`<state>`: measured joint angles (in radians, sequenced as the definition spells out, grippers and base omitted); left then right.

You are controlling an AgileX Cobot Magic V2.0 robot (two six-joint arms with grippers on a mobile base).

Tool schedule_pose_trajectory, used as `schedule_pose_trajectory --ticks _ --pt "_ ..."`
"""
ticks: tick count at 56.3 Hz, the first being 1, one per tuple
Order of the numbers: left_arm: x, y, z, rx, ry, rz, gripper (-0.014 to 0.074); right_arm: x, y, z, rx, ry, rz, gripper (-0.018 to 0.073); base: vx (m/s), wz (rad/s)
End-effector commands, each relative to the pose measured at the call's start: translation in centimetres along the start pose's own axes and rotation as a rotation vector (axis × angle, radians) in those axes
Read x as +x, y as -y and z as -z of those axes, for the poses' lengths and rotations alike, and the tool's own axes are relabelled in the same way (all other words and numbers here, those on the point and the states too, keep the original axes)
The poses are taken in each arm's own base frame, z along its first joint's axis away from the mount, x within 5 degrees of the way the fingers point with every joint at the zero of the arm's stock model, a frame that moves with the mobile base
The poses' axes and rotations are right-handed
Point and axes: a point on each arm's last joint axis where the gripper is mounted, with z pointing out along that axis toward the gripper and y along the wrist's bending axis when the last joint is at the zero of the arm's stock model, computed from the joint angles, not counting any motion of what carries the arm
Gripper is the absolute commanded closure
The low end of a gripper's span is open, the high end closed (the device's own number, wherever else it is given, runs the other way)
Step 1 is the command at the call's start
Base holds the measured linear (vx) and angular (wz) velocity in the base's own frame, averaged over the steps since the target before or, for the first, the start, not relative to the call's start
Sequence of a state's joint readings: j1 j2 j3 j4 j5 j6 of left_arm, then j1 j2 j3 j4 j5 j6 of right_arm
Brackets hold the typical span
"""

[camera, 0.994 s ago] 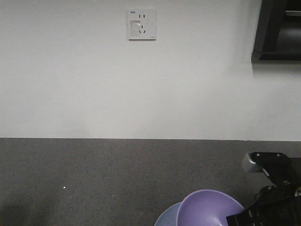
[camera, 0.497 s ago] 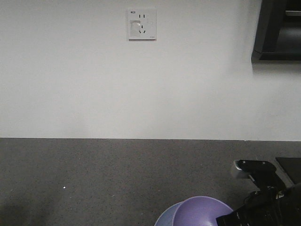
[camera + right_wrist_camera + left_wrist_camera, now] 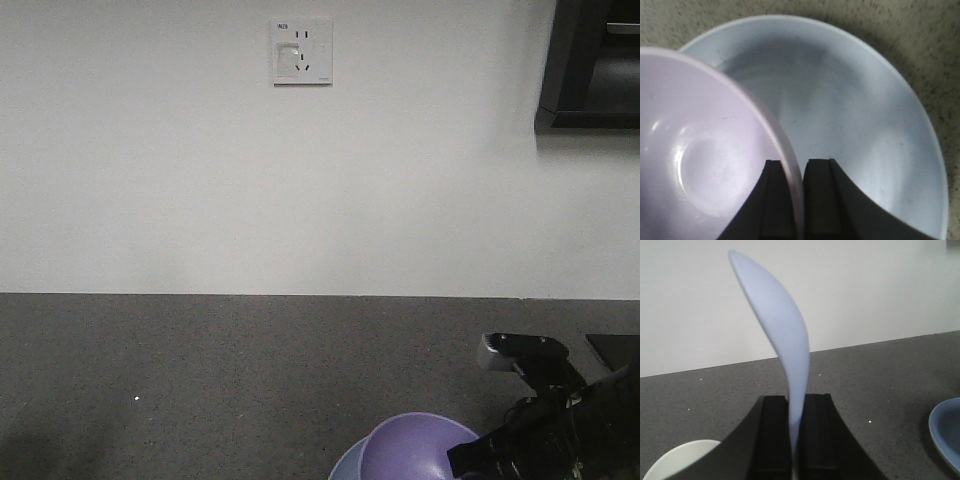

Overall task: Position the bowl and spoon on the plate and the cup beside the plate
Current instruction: 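Lower the bowl onto the plate and open the right gripper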

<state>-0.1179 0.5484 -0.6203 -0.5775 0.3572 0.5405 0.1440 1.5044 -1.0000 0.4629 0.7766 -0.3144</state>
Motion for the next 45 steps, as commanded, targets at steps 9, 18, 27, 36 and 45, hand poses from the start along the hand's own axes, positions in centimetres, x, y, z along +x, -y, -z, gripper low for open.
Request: schedule_pose_trajectory --ticks 9,18,27,36,45 --pt "-1.27 -0.10 0.09 -0.015 0.075 0.022 0.0599 -0.92 0.01 0.45 0.021 0.039 0.024 0.0568 0.00 0.00" --pt "-1.25 -0.09 0.08 -0.013 0.072 0.022 0.0599 -1.20 0.06 0.35 0.022 0.066 0.014 0.0567 0.00 0.00" --pt "-1.25 -0.09 0.08 -0.013 0.072 0.022 0.0599 -1.37 0.09 0.36 0.026 0.086 0.012 0.0553 0.00 0.00" --pt "-1.25 -0.09 0.08 -0.013 0.072 0.023 0.0599 -1.38 0.07 0.36 0.023 0.086 0.010 0.0496 0.00 0.00" --pt "-1.19 -0.05 0.08 -0.009 0.066 0.023 0.0599 -1.45 -0.04 0.37 0.011 0.094 -0.005 0.0428 0.00 0.00"
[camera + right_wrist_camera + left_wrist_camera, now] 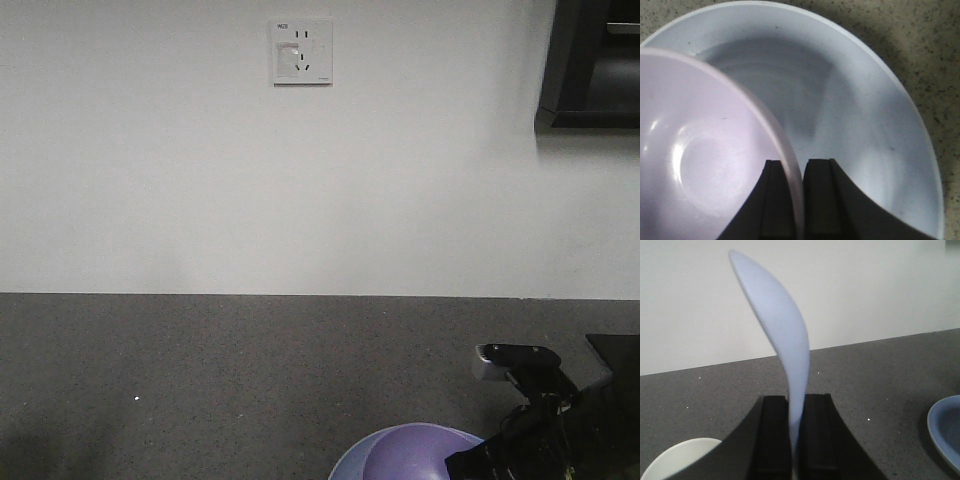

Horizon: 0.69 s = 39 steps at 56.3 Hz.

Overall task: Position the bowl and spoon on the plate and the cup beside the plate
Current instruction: 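Lower the bowl onto the plate and open the right gripper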

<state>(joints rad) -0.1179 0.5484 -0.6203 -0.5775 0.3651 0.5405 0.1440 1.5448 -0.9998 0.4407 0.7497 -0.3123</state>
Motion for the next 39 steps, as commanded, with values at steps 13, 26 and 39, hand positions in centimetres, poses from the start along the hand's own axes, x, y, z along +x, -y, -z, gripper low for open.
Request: schedule_pose_trajectory --ticks 13,26,39 --pt "-1.2 0.0 0.1 -0.009 0.066 0.024 0.0599 -1.3 -0.6 1.6 -0.015 0.111 -0.010 0.0270 0.00 0.00" --pt "-1.2 0.0 0.1 -0.009 0.066 0.024 0.0599 -1.4 -0.5 1.7 0.000 0.123 0.024 0.0118 0.00 0.00" --pt "-1.1 0.0 0.1 -0.001 0.053 0.023 0.0599 -1.8 -0.5 3.6 0.066 0.130 0.122 0.0101 0.00 0.00"
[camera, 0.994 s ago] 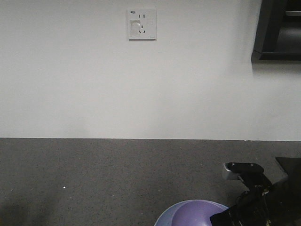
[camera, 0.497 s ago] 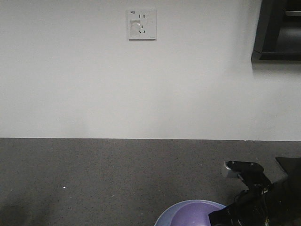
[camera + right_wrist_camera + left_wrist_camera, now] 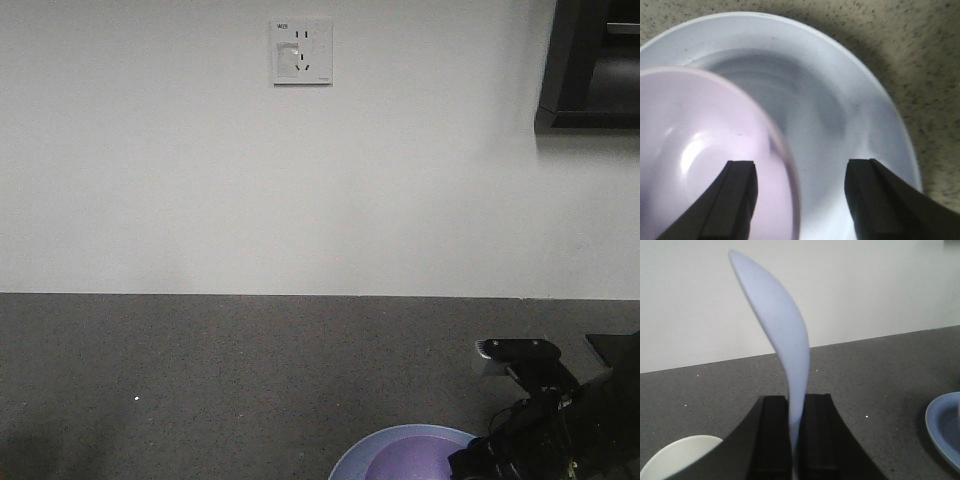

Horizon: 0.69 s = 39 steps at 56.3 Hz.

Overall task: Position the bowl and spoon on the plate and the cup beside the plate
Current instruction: 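Lower the bowl onto the plate and open the right gripper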

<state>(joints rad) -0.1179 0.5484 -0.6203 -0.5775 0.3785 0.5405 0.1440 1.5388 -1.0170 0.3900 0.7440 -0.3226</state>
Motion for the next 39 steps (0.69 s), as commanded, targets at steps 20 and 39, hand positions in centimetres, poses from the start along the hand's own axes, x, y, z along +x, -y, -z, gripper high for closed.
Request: schedule_pose_trajectory --ticks 20,39 --pt "-0.9 0.1 0.1 0.011 0.035 0.022 0.0599 -0.9 -2.5 12.1 0.099 0.368 0.156 0.0447 0.00 0.00" --pt "-2.1 1.0 -1.1 0.134 -0.145 -0.012 0.0596 6.3 -3.3 15.6 0.147 0.505 0.197 0.0569 0.00 0.00"
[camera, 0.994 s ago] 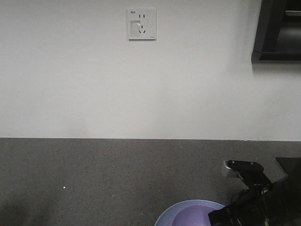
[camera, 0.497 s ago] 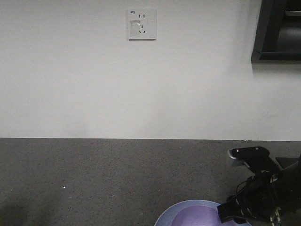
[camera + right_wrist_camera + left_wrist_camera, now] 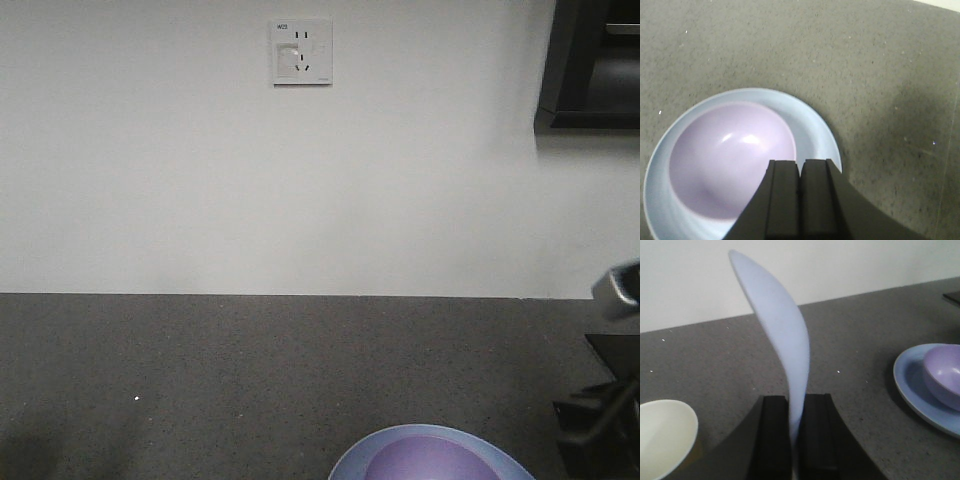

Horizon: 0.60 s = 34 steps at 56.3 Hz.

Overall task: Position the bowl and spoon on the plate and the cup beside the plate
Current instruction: 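Move the held spoon with the left gripper over the bowl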

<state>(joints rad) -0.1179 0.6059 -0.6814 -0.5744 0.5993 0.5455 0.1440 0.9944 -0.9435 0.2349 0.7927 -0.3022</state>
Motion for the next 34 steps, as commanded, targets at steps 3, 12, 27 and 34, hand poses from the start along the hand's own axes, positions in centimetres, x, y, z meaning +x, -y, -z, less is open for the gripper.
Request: schedule_pose_trajectory --ticks 3,12,27,34 --pt "-3.4 0.1 -0.6 0.045 0.012 -0.025 0.0596 1.9 -0.4 1.8 0.037 0.128 0.005 0.0569 0.00 0.00" --pt "-6.6 0.9 -3.7 0.201 -0.095 -0.102 0.0596 5.1 -0.8 2.3 0.045 0.144 0.004 0.0568 0.00 0.00" --pt "-7.8 4.8 -10.3 0.450 -0.271 -0.167 0.0596 6.5 -1.2 3.4 0.052 0.171 0.016 0.0568 0.00 0.00" --pt "-8.1 7.2 -12.9 0.533 -0.339 -0.160 0.0596 6.5 -1.2 3.4 0.052 0.172 0.017 0.0568 0.00 0.00"
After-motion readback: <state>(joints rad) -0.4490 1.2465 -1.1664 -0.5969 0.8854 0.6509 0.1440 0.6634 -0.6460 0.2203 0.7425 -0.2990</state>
